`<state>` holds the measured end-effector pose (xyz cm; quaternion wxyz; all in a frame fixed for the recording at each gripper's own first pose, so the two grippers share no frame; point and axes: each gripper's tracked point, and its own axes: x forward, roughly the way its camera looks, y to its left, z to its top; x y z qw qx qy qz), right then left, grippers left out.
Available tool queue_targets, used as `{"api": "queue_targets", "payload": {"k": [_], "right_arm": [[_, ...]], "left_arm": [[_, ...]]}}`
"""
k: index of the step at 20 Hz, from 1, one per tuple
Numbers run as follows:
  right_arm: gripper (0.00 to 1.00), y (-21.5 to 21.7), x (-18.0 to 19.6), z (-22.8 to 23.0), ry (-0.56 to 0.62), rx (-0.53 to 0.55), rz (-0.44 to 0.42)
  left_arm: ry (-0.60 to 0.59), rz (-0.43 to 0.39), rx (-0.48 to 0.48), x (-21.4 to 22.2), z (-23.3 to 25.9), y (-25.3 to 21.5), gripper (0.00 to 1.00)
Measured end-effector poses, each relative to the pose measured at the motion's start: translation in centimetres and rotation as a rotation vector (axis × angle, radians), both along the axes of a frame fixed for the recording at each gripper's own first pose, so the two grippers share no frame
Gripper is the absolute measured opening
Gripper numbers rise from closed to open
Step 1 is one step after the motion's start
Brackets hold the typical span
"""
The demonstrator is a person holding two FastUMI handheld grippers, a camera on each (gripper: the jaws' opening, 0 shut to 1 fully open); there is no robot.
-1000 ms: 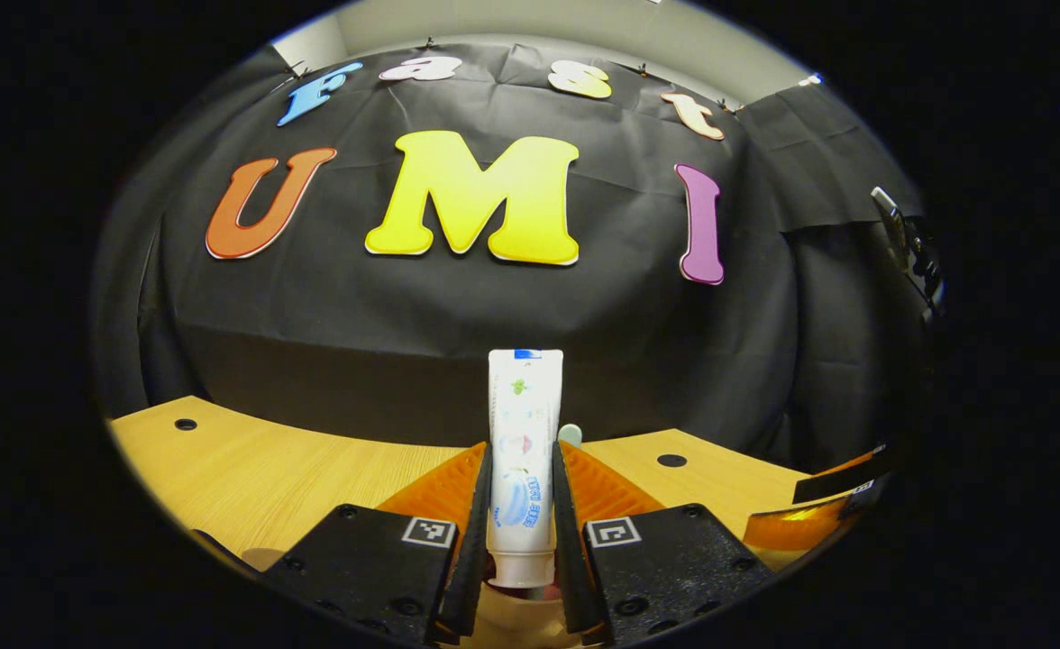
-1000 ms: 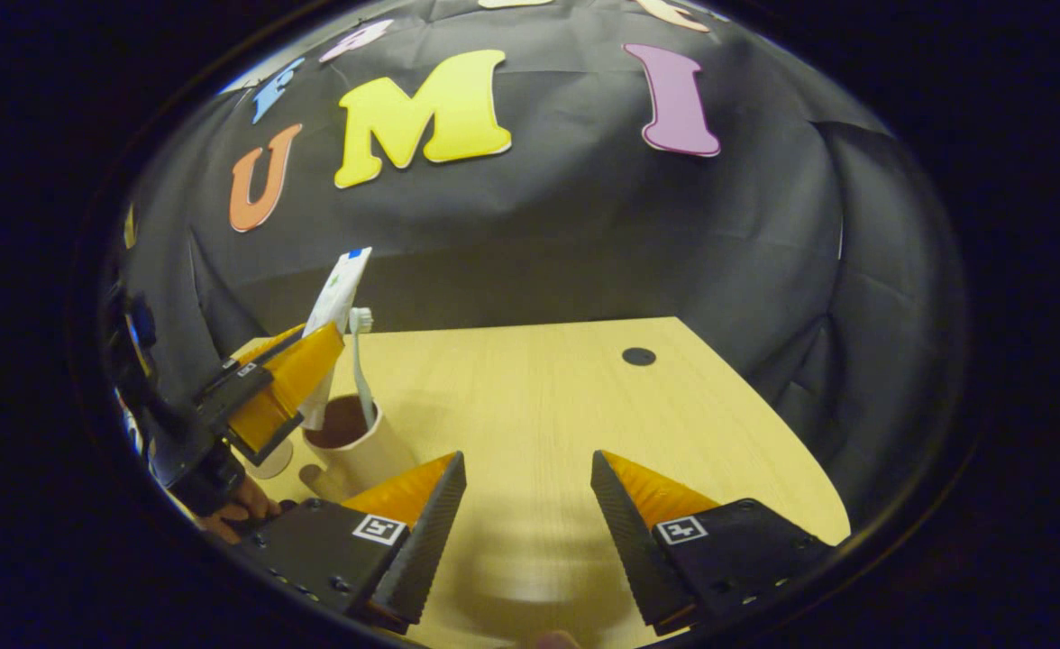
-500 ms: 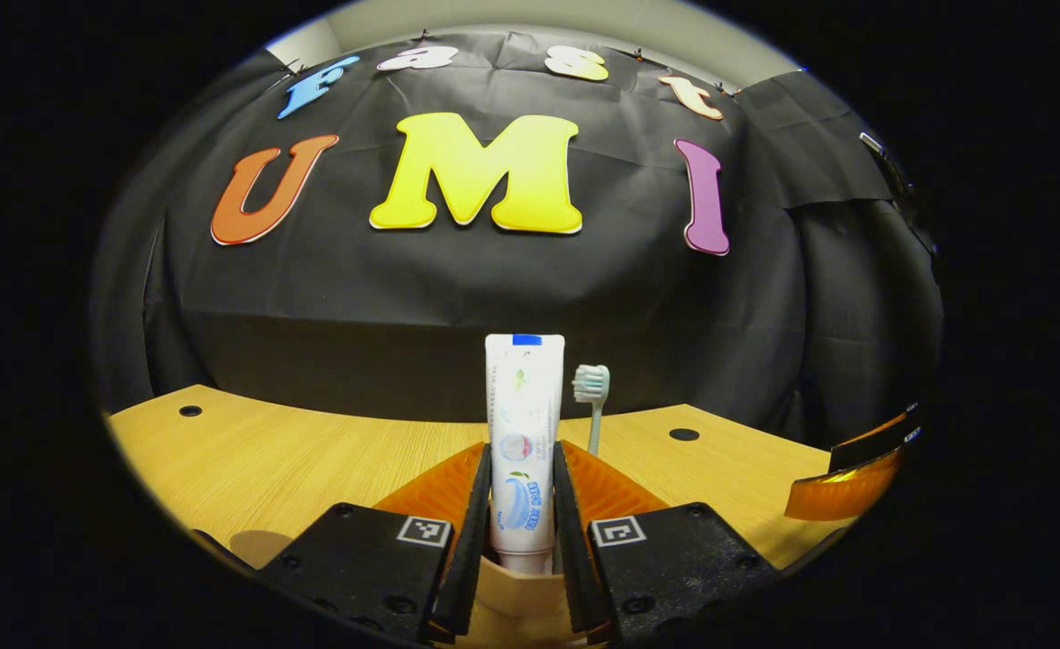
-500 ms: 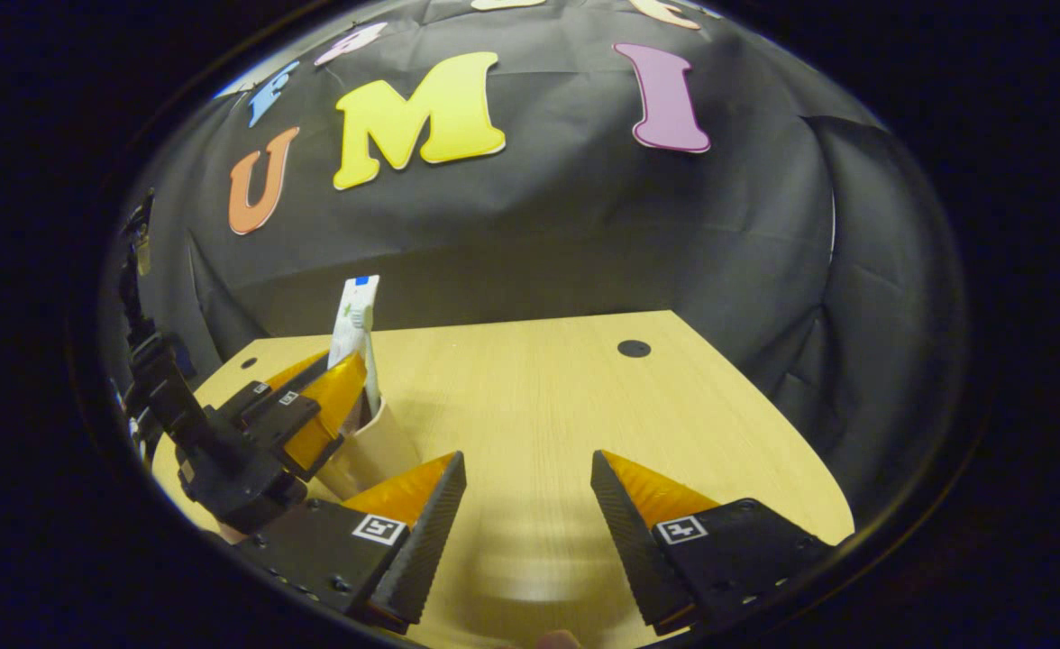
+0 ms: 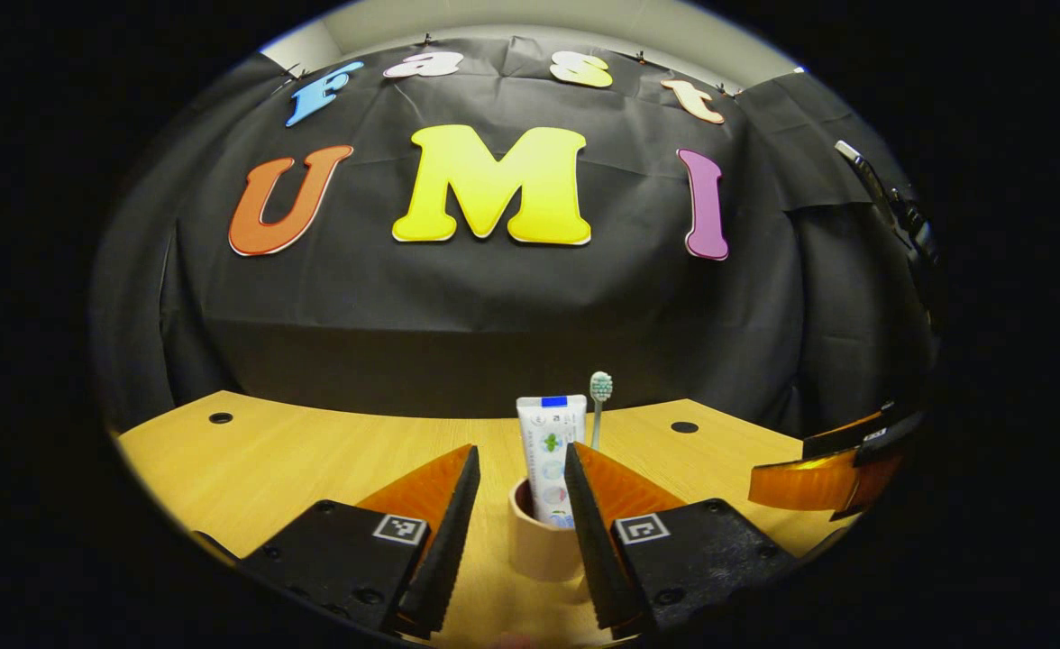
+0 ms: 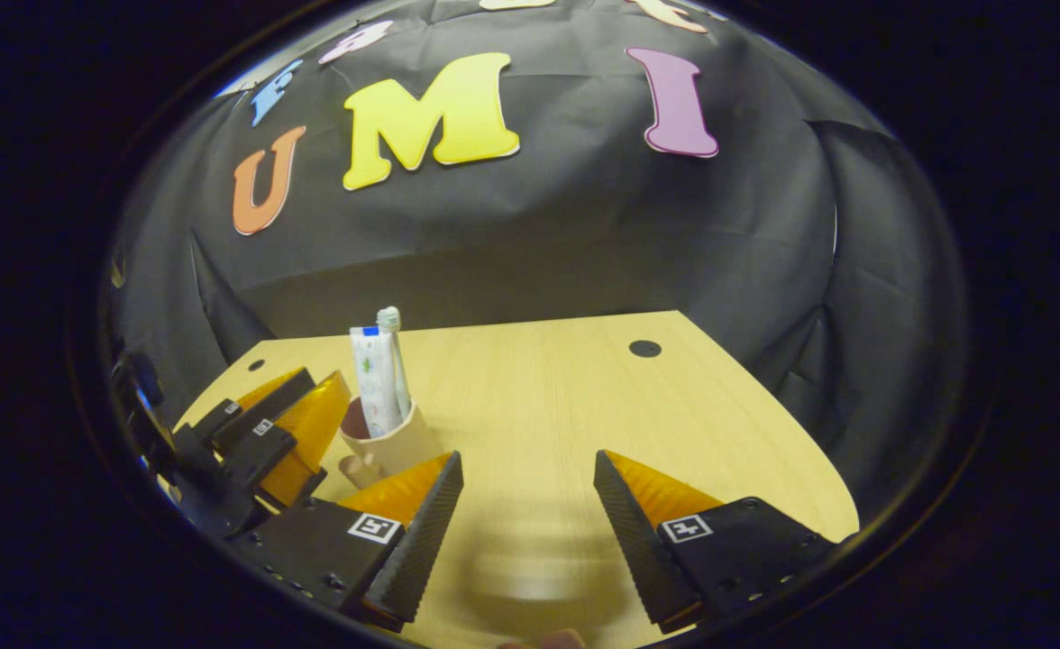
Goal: Put the toothbrush and toothpaste on the desktop into the cup, then pick up the cup and place it on the coaster on the desktop.
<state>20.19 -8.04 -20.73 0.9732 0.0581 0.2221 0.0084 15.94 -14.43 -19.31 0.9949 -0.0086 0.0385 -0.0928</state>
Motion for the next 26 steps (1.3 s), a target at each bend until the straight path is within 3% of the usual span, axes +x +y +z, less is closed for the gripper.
{"api": "queue_targets", "payload": {"k": [1, 2, 6, 12, 18, 22, 26], "right_arm": [[0.89, 0.5, -0.1, 0.4, 0.004, 0.002, -0.001], [0.89, 1.2, -0.3, 0.8, 0.014, 0.0, 0.004], [0.9, 4.3, -1.1, 2.1, 0.086, 0.002, 0.038], [0.91, 8.9, -0.9, 1.4, 0.305, 0.005, 0.071], [0.92, 11.8, 0.2, -3.0, 0.612, 0.024, 0.067], [0.92, 13.0, 0.7, -6.6, 0.77, -0.024, 0.096], [0.92, 13.4, 1.6, -8.3, 0.847, -0.053, 0.102]], "left_arm": [[0.0, 0.012, 0.0, -0.8, 0.7, 0.9, 0.6], [-0.002, 0.027, 0.0, -1.4, 1.6, 1.9, 0.79], [0.025, 0.096, -0.01, -3.9, 4.6, 6.0, 0.92], [0.048, 0.189, 0.021, -7.2, 9.6, 13.7, 0.92], [0.031, 0.294, 0.026, -9.4, 13.8, 20.7, 0.92], [0.048, 0.355, 0.029, -10.2, 13.8, 24.0, 0.92], [0.096, 0.409, -0.005, -10.3, 12.4, 25.9, 0.92]]}}
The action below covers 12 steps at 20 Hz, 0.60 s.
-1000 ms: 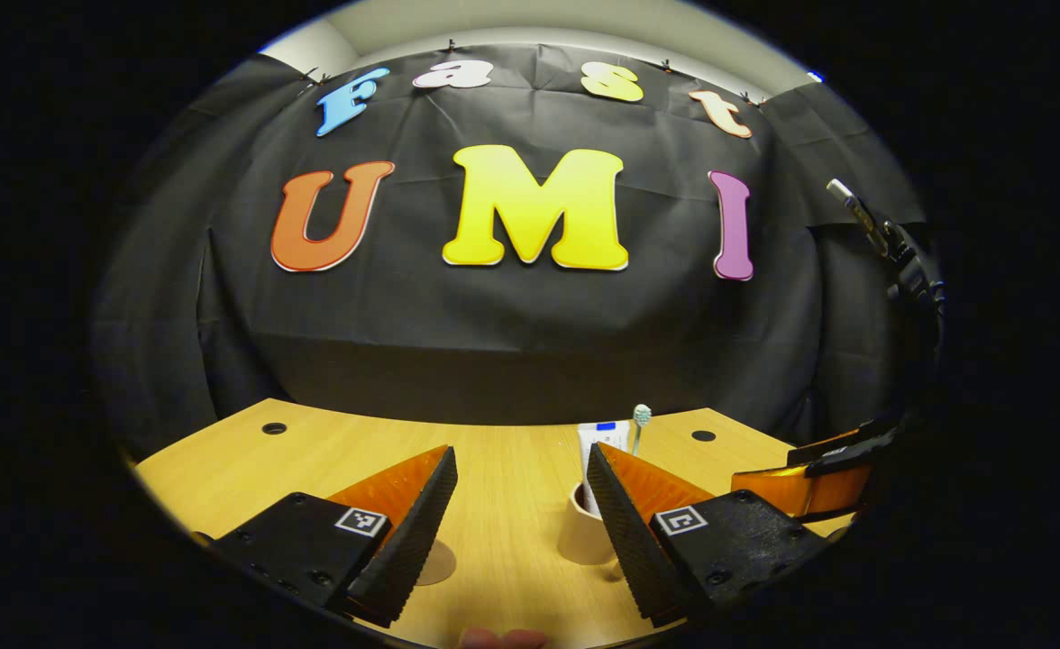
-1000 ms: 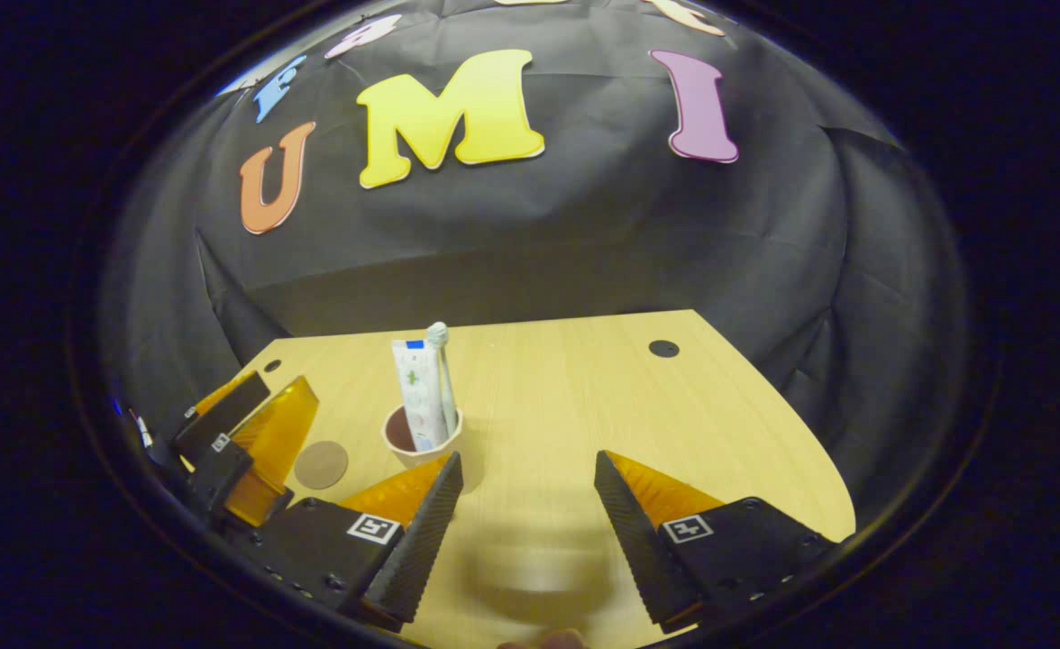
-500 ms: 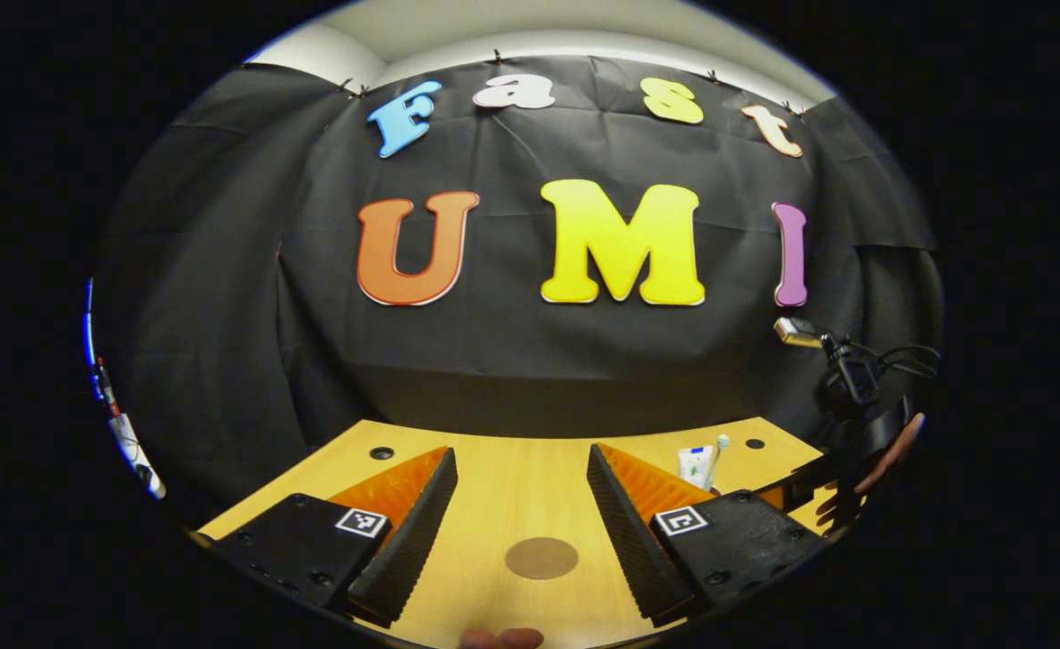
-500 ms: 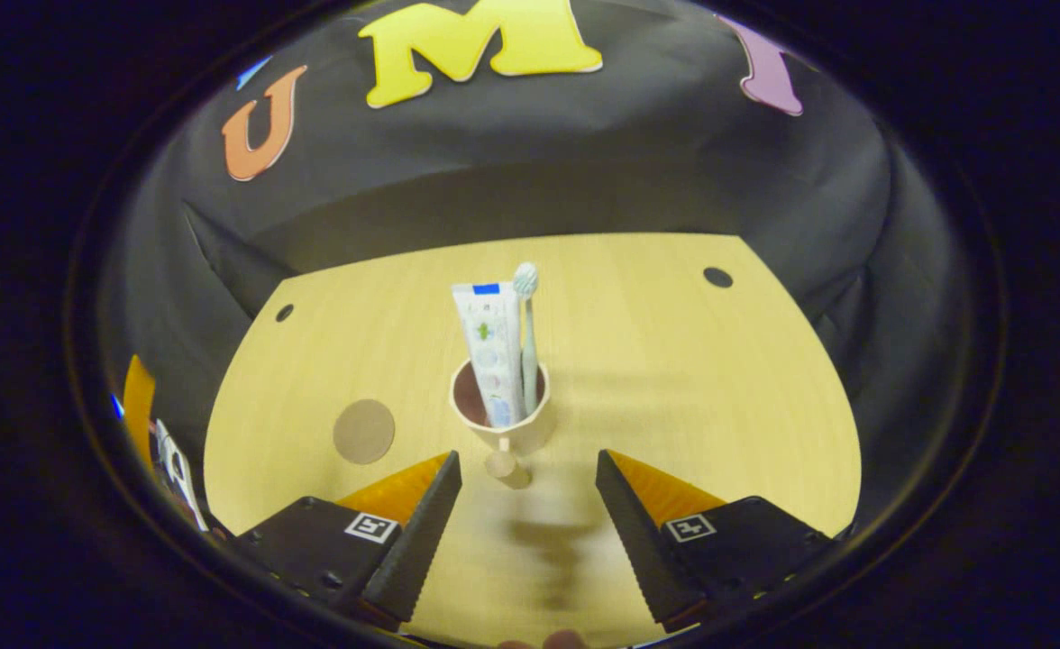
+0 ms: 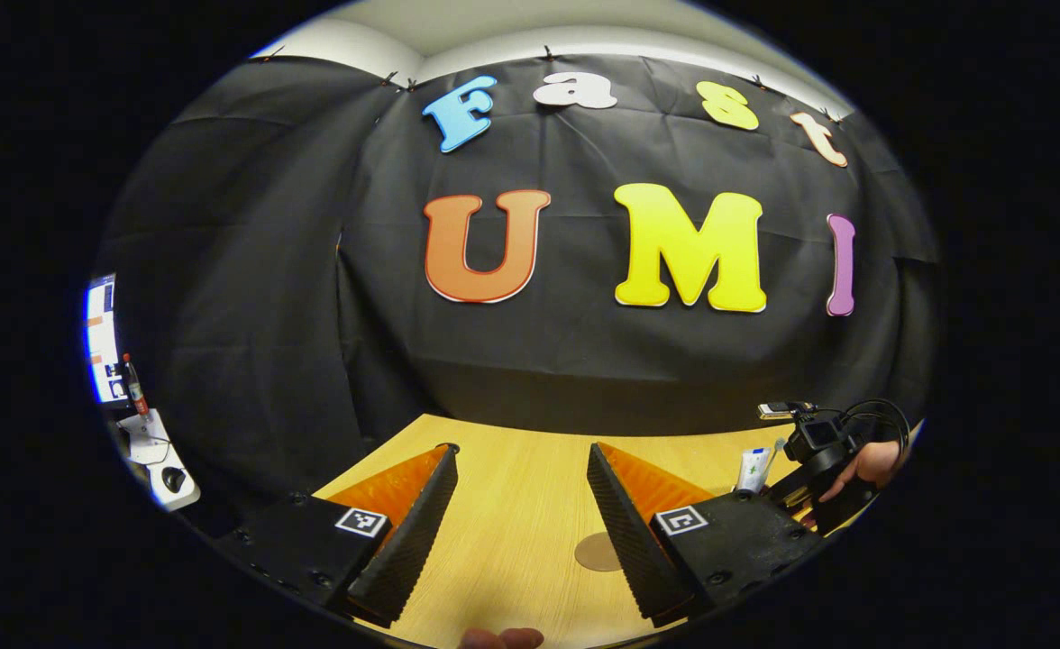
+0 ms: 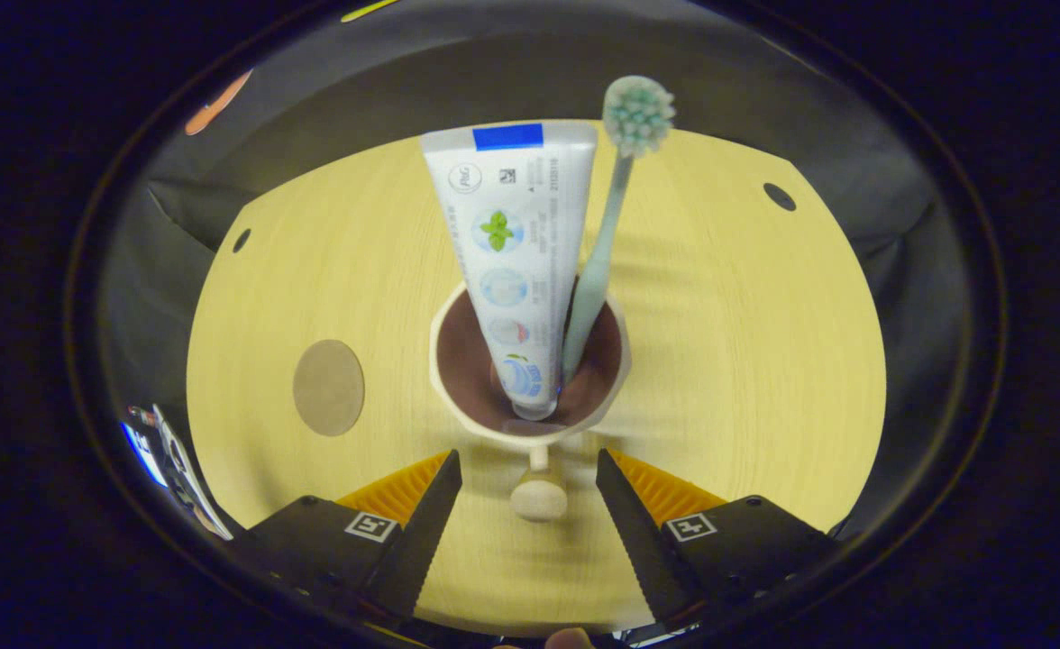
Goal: Put the toothbrush and toothpaste on the desktop into the cup, then pick up the cup and place it on the coaster on the desktop.
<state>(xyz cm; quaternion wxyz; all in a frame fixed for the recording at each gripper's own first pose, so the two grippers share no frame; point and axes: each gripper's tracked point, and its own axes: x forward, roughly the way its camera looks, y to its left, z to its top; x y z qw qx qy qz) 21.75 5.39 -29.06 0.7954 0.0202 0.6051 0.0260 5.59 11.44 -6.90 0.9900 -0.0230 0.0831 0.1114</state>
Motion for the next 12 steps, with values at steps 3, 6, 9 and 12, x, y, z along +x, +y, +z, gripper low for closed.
{"api": "queue_targets", "payload": {"k": [3, 6, 9, 12], "right_arm": [[0.88, -0.2, 0.9, -0.7, 0.026, -0.019, 0.001], [0.64, -0.3, 1.4, -1.3, 0.047, -0.024, -0.006], [0.29, -0.6, 1.3, -1.5, 0.067, -0.046, 0.021], [0.26, -0.6, 1.2, -1.4, 0.066, -0.053, 0.027]], "left_arm": [[0.029, 0.037, -0.027, 0.0, -1.2, 1.0, 0.92], [0.044, 0.055, -0.033, -0.2, -1.4, 1.6, 0.92], [0.06, 0.064, -0.043, -0.1, -2.1, 1.9, 0.92], [0.072, 0.059, -0.047, -0.2, -2.1, 1.5, 0.93]]}}
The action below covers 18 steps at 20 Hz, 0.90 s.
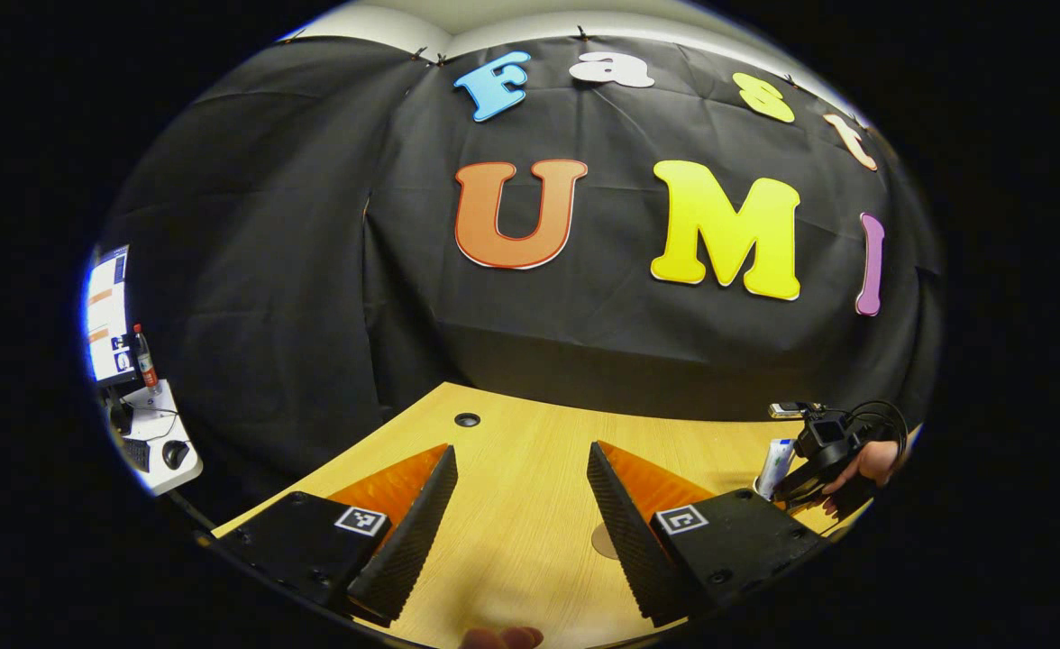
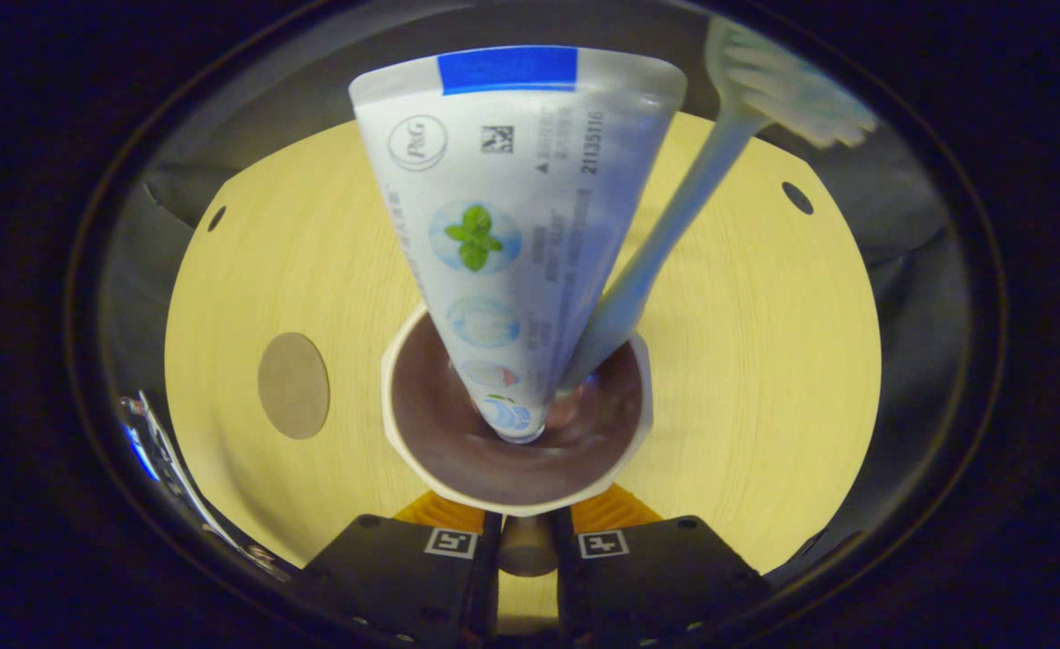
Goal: Put the toothbrush and toothpaste on the desktop into the cup, then pick up the cup and place it on the coaster on the desktop.
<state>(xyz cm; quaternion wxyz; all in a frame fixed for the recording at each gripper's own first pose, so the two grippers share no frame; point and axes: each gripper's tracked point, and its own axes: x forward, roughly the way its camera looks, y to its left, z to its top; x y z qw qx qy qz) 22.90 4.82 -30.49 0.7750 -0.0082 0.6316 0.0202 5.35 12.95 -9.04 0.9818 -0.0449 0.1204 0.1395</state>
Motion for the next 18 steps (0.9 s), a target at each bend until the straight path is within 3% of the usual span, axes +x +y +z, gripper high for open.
{"api": "queue_targets", "payload": {"k": [3, 7, 12, 18], "right_arm": [[0.19, 0.0, -0.3, 0.2, -0.012, -0.005, 0.0], [0.19, 1.7, -0.6, 1.5, -0.054, -0.009, 0.039], [0.19, 9.2, -0.8, 3.3, -0.08, 0.039, 0.144], [0.19, 16.1, -1.2, 2.9, -0.07, 0.023, 0.264]], "left_arm": [[-0.002, -0.012, 0.01, -0.4, 0.2, -0.4, 0.92], [0.004, -0.011, 0.003, -1.5, -0.1, 0.1, 0.92], [0.011, 0.03, 0.006, -3.6, -0.1, 2.4, 0.92], [0.017, 0.112, 0.012, -6.5, -0.1, 6.9, 0.93]]}}
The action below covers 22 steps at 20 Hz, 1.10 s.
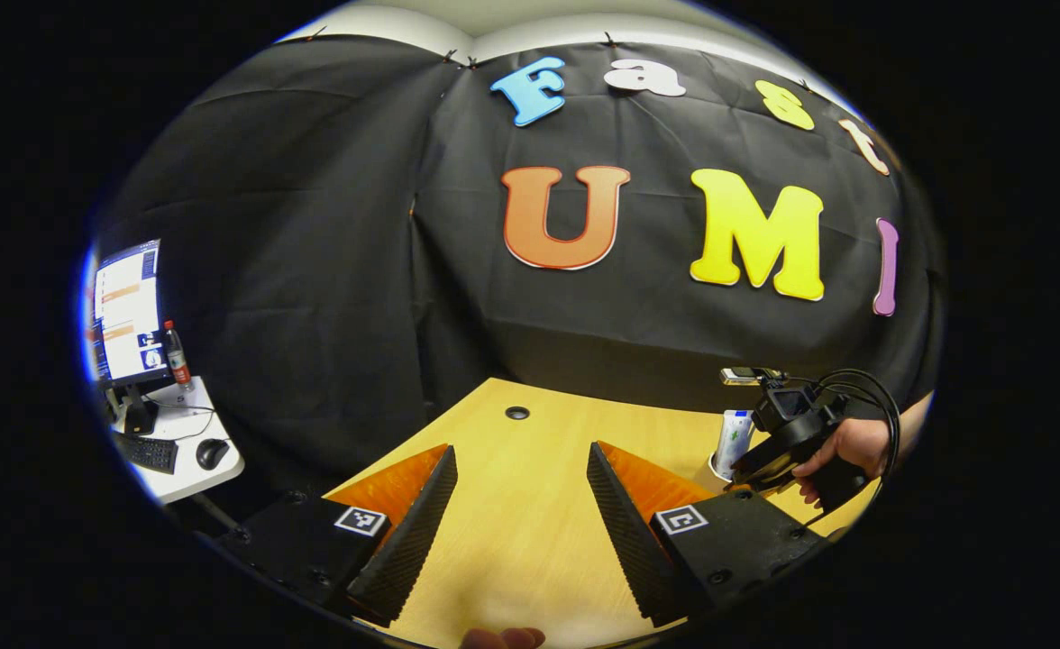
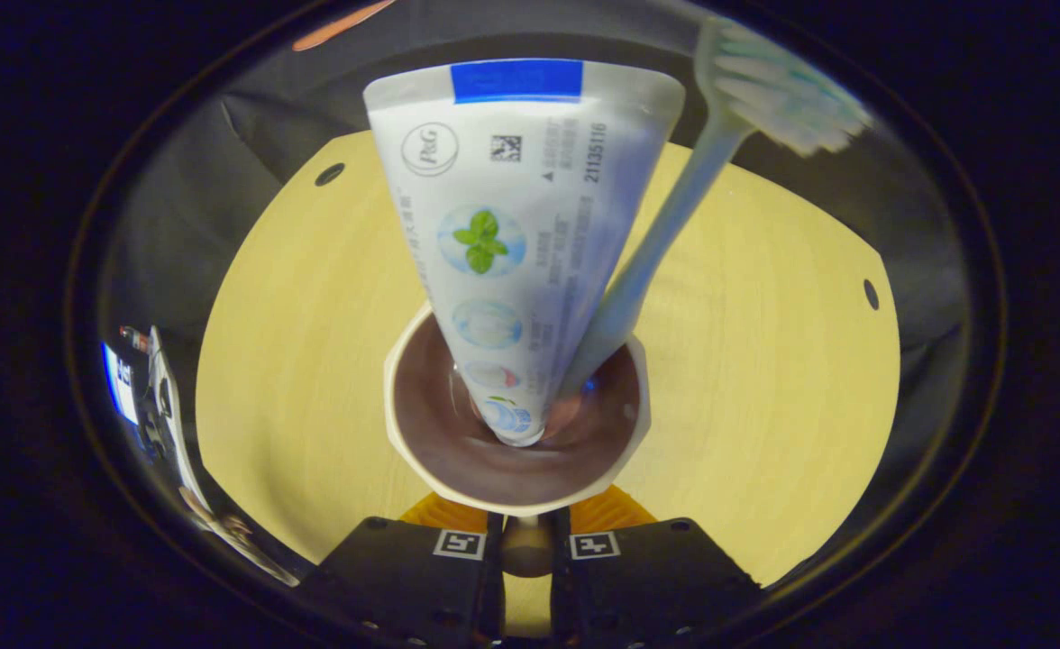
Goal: Put the toothbrush and toothpaste on the desktop into the cup, then pick up the cup and place it on the coaster on the desktop.
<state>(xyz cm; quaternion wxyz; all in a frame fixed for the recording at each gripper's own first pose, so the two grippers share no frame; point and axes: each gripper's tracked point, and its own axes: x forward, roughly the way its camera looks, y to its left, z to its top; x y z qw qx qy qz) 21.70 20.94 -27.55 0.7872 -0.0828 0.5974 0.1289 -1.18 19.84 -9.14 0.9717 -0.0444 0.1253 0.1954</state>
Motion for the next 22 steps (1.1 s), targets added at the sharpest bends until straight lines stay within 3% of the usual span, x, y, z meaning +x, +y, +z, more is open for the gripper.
{"api": "queue_targets", "payload": {"k": [8, 13, 14, 17, 18, 19, 22], "right_arm": [[0.19, 2.2, -0.6, -2.1, 0.05, -0.057, 0.011], [0.28, 2.8, -1.4, -1.9, 0.065, -0.038, -0.034], [0.33, 2.9, -1.7, -1.7, 0.069, -0.035, -0.027], [0.72, 3.1, -2.9, -1.0, 0.077, -0.002, -0.039], [0.77, 3.0, -3.2, -0.5, 0.069, 0.012, -0.051], [0.88, 2.9, -3.8, 0.2, 0.059, 0.029, -0.063], [0.95, 1.4, -5.3, 3.4, -0.006, 0.085, -0.093]], "left_arm": [[0.019, 0.069, -0.011, -1.9, -0.8, 3.5, 0.93], [0.004, 0.06, -0.018, -1.9, -0.2, 3.4, 0.93], [0.001, 0.056, -0.016, -1.8, -0.1, 3.3, 0.93], [-0.005, 0.037, -0.009, -1.7, 0.4, 2.6, 0.93], [-0.005, 0.027, -0.007, -1.6, 0.7, 2.1, 0.93], [-0.007, 0.017, -0.004, -1.2, 0.9, 1.7, 0.92], [-0.01, -0.031, -0.01, 0.3, 2.0, -0.9, 0.92]]}}
